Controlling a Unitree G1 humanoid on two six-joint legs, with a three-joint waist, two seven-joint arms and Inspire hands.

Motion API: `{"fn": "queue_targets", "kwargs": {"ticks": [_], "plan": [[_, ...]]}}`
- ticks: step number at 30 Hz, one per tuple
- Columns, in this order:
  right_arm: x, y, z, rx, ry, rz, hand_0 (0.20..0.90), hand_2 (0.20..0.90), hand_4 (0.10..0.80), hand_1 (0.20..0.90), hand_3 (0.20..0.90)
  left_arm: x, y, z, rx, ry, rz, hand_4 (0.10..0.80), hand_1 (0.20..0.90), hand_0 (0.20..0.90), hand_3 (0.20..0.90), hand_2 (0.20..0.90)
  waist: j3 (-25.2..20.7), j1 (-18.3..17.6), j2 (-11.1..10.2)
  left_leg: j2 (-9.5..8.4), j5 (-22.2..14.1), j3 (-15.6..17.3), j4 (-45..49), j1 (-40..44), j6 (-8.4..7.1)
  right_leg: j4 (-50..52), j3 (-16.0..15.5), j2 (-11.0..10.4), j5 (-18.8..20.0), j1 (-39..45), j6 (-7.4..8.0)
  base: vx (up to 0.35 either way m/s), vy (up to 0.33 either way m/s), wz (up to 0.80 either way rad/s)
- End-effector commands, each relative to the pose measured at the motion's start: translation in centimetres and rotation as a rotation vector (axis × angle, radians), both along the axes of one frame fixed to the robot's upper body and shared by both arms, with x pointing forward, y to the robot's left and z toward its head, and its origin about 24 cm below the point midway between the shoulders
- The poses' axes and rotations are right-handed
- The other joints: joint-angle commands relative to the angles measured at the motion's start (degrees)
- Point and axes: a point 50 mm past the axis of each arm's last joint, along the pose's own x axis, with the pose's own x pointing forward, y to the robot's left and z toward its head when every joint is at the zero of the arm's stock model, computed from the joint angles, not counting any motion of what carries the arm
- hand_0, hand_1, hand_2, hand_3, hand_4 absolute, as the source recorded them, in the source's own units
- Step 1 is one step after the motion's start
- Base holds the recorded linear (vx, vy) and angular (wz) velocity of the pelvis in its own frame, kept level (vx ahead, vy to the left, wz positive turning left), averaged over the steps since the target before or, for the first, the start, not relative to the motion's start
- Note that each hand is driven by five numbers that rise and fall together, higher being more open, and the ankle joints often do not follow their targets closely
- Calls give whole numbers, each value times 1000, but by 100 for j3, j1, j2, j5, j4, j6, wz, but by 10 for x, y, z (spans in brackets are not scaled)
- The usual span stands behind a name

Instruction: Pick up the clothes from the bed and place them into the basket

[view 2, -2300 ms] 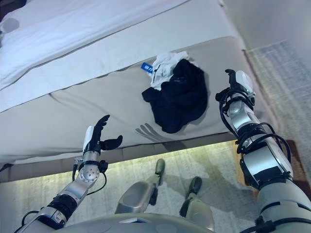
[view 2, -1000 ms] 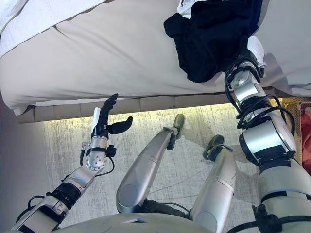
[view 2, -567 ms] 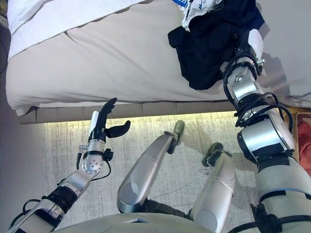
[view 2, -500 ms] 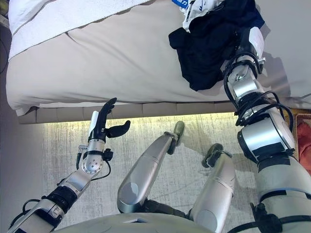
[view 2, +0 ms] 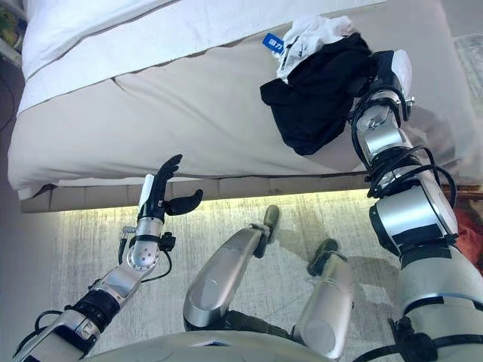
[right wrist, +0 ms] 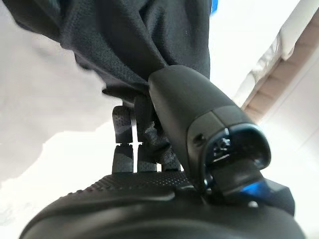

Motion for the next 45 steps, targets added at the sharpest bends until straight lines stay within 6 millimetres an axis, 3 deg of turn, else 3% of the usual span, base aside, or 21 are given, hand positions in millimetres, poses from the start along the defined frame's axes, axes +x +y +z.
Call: {"fn": "queue_targets", "kwargs": {"ticks": [1,5,13,21,27,35,45], "plan": [[-13,0,77,-81,-344,51,300,300,100,300,200,2,24,17,45,-92,63,800,900,900,900,900,-812,-71,-458,620,-731,28,-7,748,-176,-406,7,239,322,951,18,55,10,-30],[-20,-13,79,-72,-353,36,300,300,100,300,200,-4,26,7,60,-44,74,800,900,900,900,900,-1322,-212,-652,766,-314,243,-933,1355,-276,-1396,-58,404,696,1516,111,116,10,-5],[-34,-31,94,-138,-392,23,300,300,100,300,200,-11,26,-8,70,18,62,800,900,900,900,900,-2130,-473,-869,942,113,515,-2188,2120,-464,-2552,80,653,1200,2018,313,75,11,-12],[-53,-45,121,-242,-469,-51,300,300,100,300,200,-9,24,-11,80,30,47,800,900,900,900,900,-2472,-814,-980,1060,353,755,-2982,2514,-622,-3335,274,834,1577,2202,444,-18,1,-14],[-67,-66,132,-237,-501,-131,300,300,100,300,200,-6,21,-14,86,34,25,800,900,900,900,900,-2567,-1086,-999,1095,265,934,-3024,2594,-655,-3510,466,939,1663,2155,465,-26,-8,-31],[-83,-95,119,-258,-437,-235,300,300,100,300,200,-1,16,-13,89,33,7,800,900,900,900,900,-2574,-1410,-978,1133,207,1107,-3024,2671,-684,-3510,741,1040,1685,2035,459,-6,-15,-18],[-92,-119,71,-188,-295,-284,300,300,100,300,200,5,9,-10,99,34,-36,800,900,900,900,900,-2458,-1732,-893,1187,181,1323,-3024,2757,-731,-3510,995,1121,1720,1918,459,-7,-44,-18]]}}
